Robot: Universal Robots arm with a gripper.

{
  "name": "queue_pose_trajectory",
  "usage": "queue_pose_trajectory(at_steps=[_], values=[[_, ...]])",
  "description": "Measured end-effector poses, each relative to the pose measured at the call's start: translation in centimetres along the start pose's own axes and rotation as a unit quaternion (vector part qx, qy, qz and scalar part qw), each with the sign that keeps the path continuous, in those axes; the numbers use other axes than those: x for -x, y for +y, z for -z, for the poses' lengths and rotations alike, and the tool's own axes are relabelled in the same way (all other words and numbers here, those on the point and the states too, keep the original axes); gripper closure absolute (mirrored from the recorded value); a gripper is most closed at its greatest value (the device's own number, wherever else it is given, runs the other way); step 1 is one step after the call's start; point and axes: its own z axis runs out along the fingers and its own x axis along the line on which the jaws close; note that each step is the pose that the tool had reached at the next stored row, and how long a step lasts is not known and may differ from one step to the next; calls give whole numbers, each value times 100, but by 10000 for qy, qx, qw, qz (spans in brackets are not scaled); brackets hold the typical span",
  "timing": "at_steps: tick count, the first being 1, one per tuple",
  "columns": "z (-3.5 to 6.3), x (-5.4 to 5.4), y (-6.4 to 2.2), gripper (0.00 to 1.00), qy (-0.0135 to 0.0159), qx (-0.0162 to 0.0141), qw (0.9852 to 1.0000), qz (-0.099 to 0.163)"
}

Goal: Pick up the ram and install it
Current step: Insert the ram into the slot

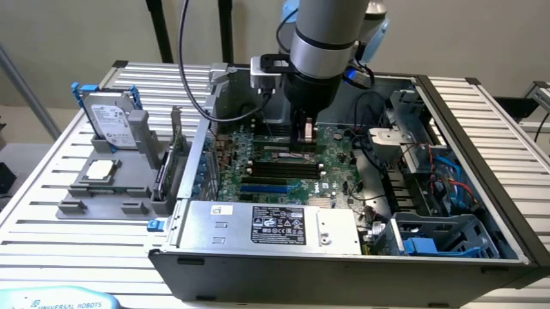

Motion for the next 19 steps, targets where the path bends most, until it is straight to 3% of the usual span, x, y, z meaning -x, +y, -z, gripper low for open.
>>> queue_pose_trajectory(at_steps=[14, 19], values=[[-250, -50, -18, 86, 1, -12, 10000, -59], [-341, -60, -31, 86, 16, -13, 10000, -61]])
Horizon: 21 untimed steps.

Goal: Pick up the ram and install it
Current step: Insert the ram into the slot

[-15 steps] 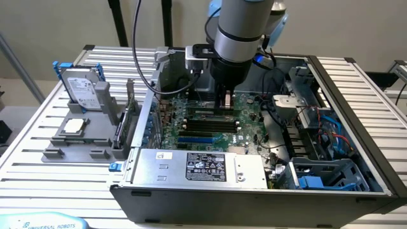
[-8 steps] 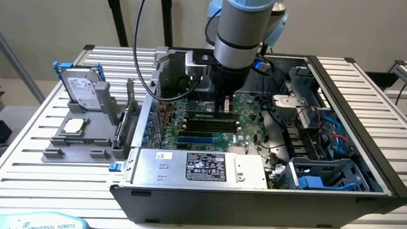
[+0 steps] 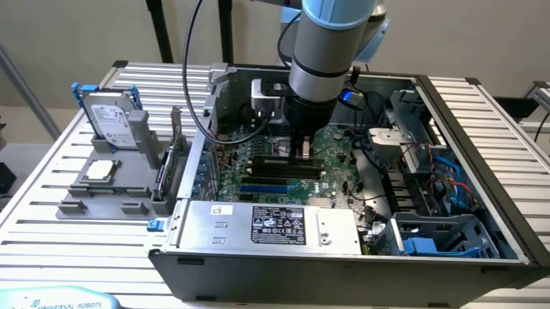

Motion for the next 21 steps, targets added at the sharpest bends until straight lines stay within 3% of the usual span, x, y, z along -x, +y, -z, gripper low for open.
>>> queue_pose_trajectory(at_steps=[6, 11, 15, 21], values=[[-84, -8, -4, 86, 70, 2, 10000, -3], [-89, -5, -5, 86, 72, 0, 10000, 5], [-100, -2, 1, 86, 76, -34, 9999, 77], [-120, 0, 6, 86, 77, -38, 9999, 81]])
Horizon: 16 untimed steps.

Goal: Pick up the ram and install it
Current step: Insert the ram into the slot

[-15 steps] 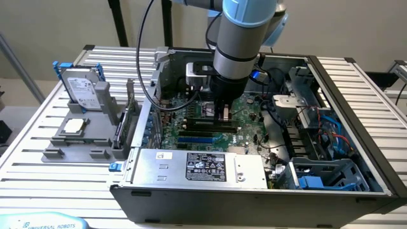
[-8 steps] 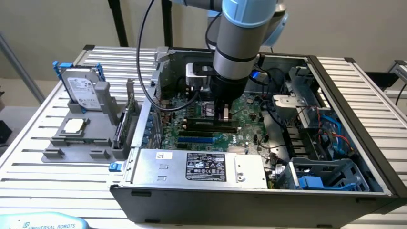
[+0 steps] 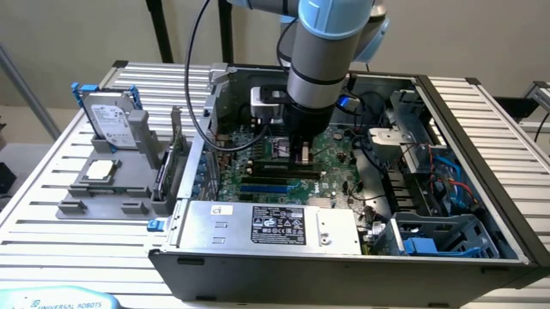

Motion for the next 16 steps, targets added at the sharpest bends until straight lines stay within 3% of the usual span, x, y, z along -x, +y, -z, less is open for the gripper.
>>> queue_pose_trajectory(at_steps=[16], values=[[-56, 27, 14, 86, -1, -7, 10000, -25]])
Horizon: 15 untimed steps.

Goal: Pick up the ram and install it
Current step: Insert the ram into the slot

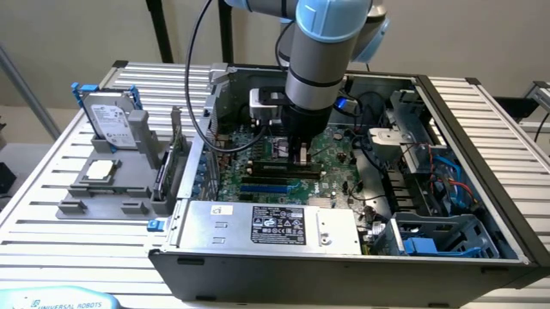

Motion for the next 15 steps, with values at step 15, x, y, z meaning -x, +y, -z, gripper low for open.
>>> queue_pose_trajectory(at_steps=[15], values=[[-23, -1, 10, 86, 0, -18, 10000, -14]])
